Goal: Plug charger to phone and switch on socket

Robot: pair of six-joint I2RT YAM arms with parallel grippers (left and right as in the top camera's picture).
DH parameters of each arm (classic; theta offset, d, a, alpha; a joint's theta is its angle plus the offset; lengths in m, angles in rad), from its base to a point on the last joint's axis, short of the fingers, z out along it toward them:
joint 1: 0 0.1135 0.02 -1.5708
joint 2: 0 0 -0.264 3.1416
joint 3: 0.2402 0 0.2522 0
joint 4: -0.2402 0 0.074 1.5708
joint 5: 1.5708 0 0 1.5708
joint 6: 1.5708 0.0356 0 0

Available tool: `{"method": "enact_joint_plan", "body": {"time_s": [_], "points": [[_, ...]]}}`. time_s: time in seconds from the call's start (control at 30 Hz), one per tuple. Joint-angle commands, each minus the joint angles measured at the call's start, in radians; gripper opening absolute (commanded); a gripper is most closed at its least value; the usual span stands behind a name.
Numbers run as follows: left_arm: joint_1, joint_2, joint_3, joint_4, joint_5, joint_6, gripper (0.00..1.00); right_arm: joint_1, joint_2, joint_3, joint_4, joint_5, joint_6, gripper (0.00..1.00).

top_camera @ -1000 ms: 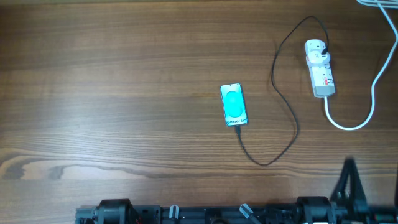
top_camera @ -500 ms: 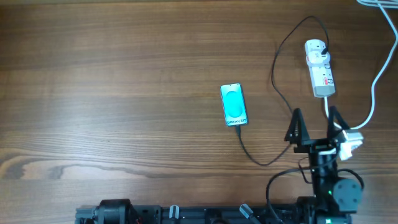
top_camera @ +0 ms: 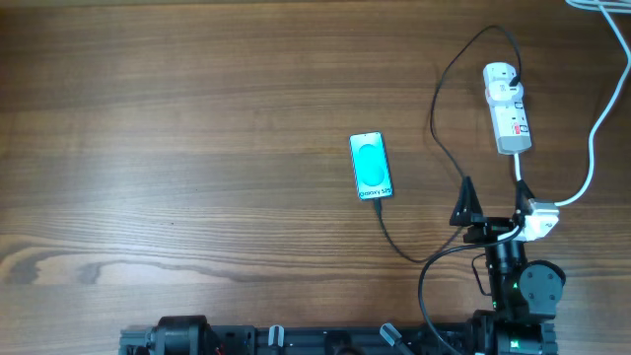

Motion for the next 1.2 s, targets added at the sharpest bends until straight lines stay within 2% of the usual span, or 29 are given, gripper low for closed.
{"method": "enact_joint_plan", "body": {"time_s": [0.0, 0.57, 0.6, 0.73, 0.83, 1.03, 1.17], "points": [[0.005, 0.002, 0.001, 0.003, 0.008, -0.006, 1.0, -0.005, -0.013, -0.001, 0.006, -0.006, -0.056, 1.0], [0.005, 0.001, 0.001, 0.003, 0.027, -0.007, 1.0, -0.005, -0.012, -0.001, 0.006, -0.007, -0.055, 1.0], [0.004, 0.0, -0.003, 0.012, 0.08, -0.006, 1.0, -0.005, -0.012, -0.001, 0.005, -0.007, -0.055, 1.0], [-0.002, -0.001, -0.043, 0.103, 0.09, -0.006, 1.0, -0.005, -0.012, -0.001, 0.006, -0.007, -0.055, 1.0], [-0.001, -0.001, -0.194, 0.299, 0.113, -0.002, 1.0, -0.005, -0.012, -0.001, 0.005, -0.007, -0.055, 1.0], [-0.001, -0.002, -0.772, 0.884, 0.236, 0.002, 1.0, -0.005, -0.012, -0.001, 0.005, -0.007, -0.055, 1.0], [-0.001, -0.002, -1.062, 1.239, 0.282, 0.003, 1.0, -0.005, -0.012, -0.001, 0.006, -0.007, -0.055, 1.0]]}}
